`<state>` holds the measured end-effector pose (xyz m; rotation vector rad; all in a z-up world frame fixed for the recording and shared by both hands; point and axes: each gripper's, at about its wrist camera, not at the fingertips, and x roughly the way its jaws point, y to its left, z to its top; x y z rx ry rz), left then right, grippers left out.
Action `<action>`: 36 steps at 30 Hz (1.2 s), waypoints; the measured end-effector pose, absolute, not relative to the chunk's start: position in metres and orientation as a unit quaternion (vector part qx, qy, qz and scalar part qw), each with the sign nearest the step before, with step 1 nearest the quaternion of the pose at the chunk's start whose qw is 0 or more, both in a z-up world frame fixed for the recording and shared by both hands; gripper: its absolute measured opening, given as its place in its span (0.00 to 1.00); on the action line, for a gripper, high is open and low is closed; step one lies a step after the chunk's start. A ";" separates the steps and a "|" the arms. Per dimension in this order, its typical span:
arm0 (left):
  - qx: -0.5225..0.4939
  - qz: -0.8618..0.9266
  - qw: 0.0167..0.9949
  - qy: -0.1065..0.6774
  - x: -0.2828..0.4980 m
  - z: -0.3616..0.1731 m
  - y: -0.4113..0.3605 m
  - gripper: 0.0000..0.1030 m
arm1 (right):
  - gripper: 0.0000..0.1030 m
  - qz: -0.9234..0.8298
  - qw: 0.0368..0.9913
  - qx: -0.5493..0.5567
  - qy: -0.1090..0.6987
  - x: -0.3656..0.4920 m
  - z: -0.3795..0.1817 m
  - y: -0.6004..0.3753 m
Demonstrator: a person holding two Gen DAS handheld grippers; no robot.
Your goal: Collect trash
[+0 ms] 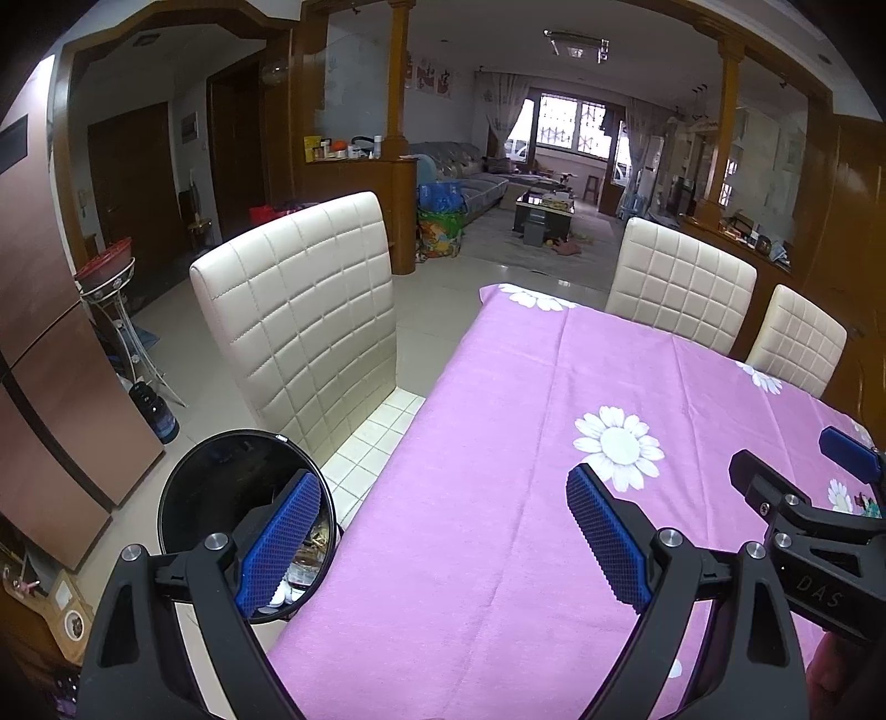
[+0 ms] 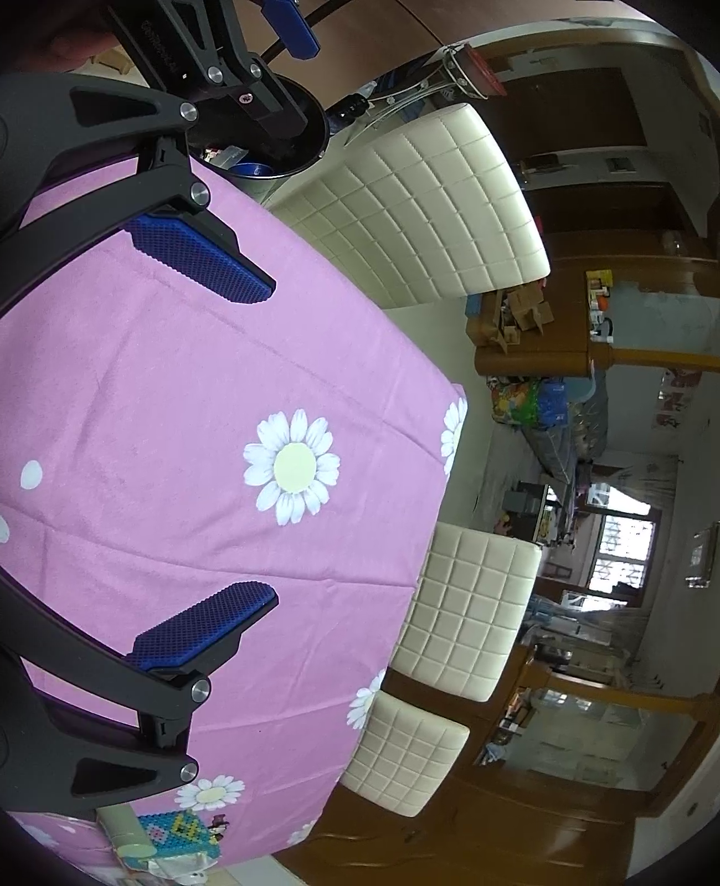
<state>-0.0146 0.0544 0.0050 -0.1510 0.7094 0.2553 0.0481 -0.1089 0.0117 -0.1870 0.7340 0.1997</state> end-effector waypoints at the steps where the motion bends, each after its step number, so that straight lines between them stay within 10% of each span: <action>1: -0.073 0.123 0.928 0.345 -0.015 0.006 0.054 0.86 | 0.96 0.097 0.924 -0.091 0.357 0.048 0.012 -0.110; 36: -0.050 0.133 0.932 0.334 -0.015 0.009 0.038 0.93 | 0.96 0.099 0.925 -0.095 0.353 0.046 0.014 -0.117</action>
